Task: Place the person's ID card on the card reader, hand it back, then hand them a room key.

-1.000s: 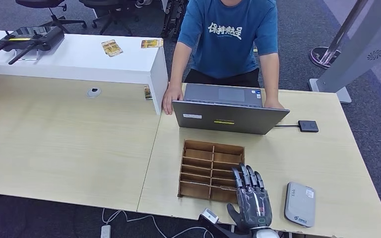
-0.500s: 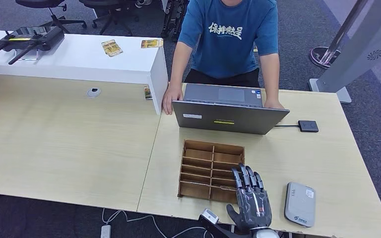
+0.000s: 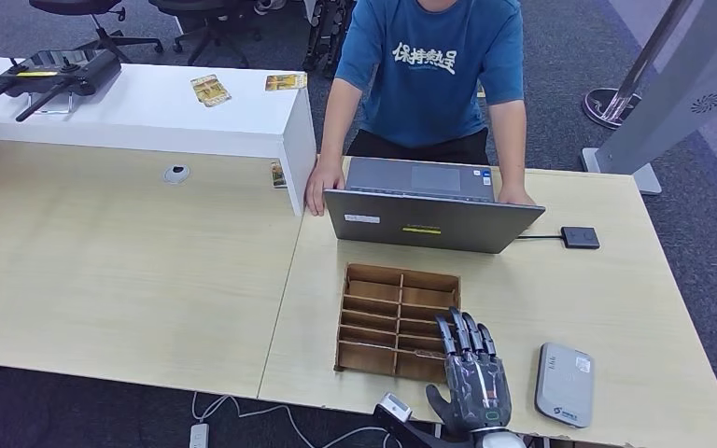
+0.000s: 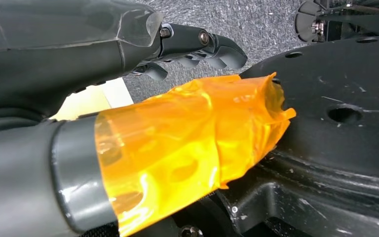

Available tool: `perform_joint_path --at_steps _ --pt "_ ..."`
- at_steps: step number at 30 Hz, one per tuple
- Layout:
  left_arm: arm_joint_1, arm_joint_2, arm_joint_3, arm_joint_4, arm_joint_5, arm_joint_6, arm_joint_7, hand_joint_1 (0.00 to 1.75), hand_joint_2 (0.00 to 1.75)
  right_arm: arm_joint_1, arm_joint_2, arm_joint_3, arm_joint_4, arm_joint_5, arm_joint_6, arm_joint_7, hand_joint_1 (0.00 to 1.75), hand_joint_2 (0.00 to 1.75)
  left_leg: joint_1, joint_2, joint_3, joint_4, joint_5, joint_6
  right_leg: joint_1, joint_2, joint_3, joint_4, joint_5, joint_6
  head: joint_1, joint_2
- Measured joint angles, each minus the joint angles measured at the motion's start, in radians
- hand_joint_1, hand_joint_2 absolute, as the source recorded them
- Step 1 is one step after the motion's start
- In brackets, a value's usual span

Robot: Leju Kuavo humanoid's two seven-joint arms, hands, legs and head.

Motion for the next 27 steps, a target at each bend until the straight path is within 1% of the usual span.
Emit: perform_joint_path --at_steps 27 --pt "0.0 -0.001 0.0 0.0 0.007 0.0 0.0 0.0 0.0 0.006 0.001 0.0 -0.001 -0.031 -0.002 -0.015 0.0 1.75 0.0 0.0 0.0 0.0 0.0 0.0 0.0 0.0 0.0 0.0 0.0 0.0 0.0 0.0"
